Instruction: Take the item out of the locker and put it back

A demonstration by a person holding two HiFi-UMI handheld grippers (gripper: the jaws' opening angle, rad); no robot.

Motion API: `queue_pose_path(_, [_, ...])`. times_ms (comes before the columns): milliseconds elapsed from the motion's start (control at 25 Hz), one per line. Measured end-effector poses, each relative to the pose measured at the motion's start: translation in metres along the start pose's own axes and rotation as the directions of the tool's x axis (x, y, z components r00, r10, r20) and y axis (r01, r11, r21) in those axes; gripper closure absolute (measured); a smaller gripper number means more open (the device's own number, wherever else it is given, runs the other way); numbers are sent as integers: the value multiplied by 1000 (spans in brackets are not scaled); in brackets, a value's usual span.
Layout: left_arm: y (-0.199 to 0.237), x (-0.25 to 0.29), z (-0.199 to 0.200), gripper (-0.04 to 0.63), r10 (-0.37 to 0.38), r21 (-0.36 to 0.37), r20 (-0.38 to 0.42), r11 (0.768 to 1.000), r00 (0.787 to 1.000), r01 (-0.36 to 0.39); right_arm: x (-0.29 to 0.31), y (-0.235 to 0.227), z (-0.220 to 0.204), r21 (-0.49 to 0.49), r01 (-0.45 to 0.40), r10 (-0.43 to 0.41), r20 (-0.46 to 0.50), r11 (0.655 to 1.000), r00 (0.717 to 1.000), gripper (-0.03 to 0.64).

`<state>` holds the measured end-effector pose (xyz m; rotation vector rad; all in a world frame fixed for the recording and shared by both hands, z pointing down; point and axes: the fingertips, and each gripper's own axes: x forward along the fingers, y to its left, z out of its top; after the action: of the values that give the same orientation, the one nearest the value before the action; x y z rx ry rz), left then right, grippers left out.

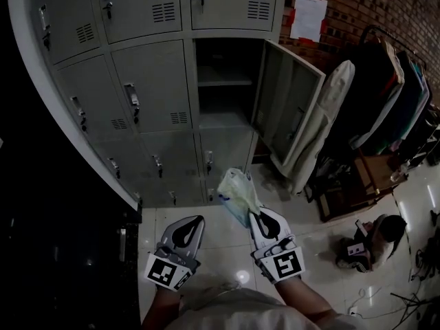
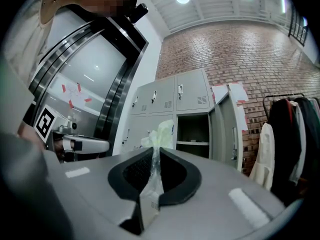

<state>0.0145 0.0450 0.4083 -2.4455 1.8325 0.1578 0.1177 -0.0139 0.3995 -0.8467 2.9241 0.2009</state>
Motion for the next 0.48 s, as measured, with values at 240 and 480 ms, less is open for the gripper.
queue_pose_path(240, [7,-6,6,592,24,-4,24,1000,999,-24,4,-5,-2,16,25,-25,-1,1000,1000,606])
queue_pose_path(480, [14,-1,3,592,45,21,42,999,998,-46,17,-13,-12,14,12,-12,-6,1000,1000,606])
